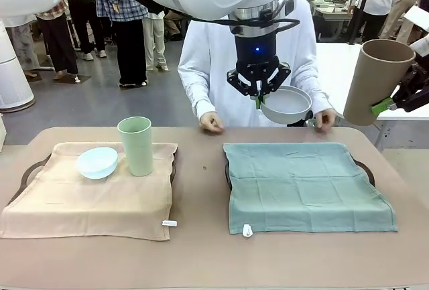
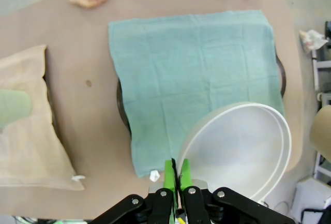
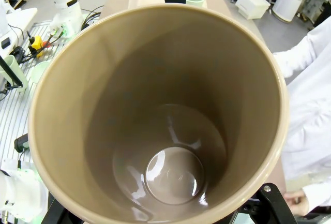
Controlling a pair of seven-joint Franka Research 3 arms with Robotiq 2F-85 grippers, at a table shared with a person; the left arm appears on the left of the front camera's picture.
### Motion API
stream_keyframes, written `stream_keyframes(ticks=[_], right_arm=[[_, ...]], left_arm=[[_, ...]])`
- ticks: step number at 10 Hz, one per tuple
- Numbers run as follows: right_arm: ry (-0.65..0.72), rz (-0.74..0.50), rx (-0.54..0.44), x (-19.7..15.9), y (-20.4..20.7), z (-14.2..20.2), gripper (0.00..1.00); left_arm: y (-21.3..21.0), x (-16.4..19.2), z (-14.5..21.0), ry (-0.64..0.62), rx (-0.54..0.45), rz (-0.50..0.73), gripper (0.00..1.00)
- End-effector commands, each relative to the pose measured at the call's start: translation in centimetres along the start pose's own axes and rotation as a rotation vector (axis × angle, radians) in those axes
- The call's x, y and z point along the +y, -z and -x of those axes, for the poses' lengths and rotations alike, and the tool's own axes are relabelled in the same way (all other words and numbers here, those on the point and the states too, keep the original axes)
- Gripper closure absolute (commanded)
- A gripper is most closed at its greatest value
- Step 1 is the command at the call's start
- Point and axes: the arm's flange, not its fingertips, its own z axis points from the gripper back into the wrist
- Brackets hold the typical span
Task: Set up a tray with a mat and arrange the tableware.
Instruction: Place the Picnic Bowl and Reusable plastic cup back onto the Handle tray in front of the human's position.
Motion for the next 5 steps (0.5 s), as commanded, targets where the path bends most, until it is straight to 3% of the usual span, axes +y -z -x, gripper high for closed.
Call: stream_keyframes(ticks=[1, 5], right_arm=[[-0.039, -0.026, -0.016, -0.4, 0.7, 1.3, 0.19], [0.021, -0.064, -0.083, -3.1, 6.4, 8.4, 0.19]], left_arm=[[0.0, 0.0, 0.0, 0.000, 0.000, 0.000, 0.96], [8.4, 1.8, -1.7, 0.034, 0.059, 0.045, 0.96]])
